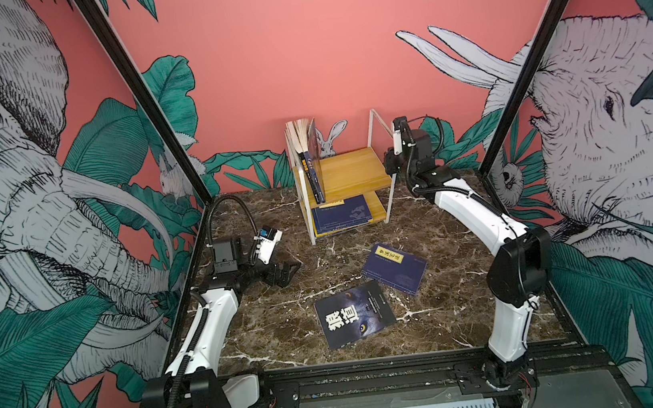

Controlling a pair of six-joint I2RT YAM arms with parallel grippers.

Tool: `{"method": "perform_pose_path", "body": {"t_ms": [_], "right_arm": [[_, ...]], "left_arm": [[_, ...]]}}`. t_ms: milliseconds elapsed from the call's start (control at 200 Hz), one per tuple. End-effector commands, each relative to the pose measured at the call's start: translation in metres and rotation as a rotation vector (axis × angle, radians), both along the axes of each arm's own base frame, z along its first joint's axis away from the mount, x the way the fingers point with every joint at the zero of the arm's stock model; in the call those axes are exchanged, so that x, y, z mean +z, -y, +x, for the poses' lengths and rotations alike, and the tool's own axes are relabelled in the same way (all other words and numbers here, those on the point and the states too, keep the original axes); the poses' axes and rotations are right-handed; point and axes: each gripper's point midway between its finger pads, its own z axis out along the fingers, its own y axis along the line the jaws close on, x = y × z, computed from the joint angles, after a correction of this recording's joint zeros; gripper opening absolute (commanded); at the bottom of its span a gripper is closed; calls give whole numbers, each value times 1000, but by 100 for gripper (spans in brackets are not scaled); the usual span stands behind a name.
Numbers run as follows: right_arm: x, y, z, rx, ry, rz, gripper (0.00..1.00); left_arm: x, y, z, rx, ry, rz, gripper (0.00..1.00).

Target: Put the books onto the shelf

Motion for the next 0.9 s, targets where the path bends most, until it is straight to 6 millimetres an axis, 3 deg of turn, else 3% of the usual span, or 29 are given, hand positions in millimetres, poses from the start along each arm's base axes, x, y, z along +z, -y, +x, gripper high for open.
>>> {"method": "perform_pose_path", "body": {"t_ms": [0,270,480,620,685,705,800,895], "right_arm": [[34,3,-14,7,73,42,15],[42,11,-35,0,88,53,5],[44,12,-58,-26,91,43,6],[29,11,-68,-37,67,35,8],[19,8,-70,-33,53,31,14],[33,11,-77,-32,81,45,18],[38,17,-86,-44,96,35,42],[49,30,-104,-55,117,5,52]], "left_arm": [[2,-1,-3,-12,19,2,99],[4,0,-4,-15,28,-4,99],[3,0,-3,-15,23,-3,99],[7,2,-1,-7,2,-41,99],[13,5,0,-3,-10,-74,99],[14,6,0,-4,-14,-84,99],[16,8,2,3,-44,-109,99],[13,6,0,19,-88,-107,99]]}}
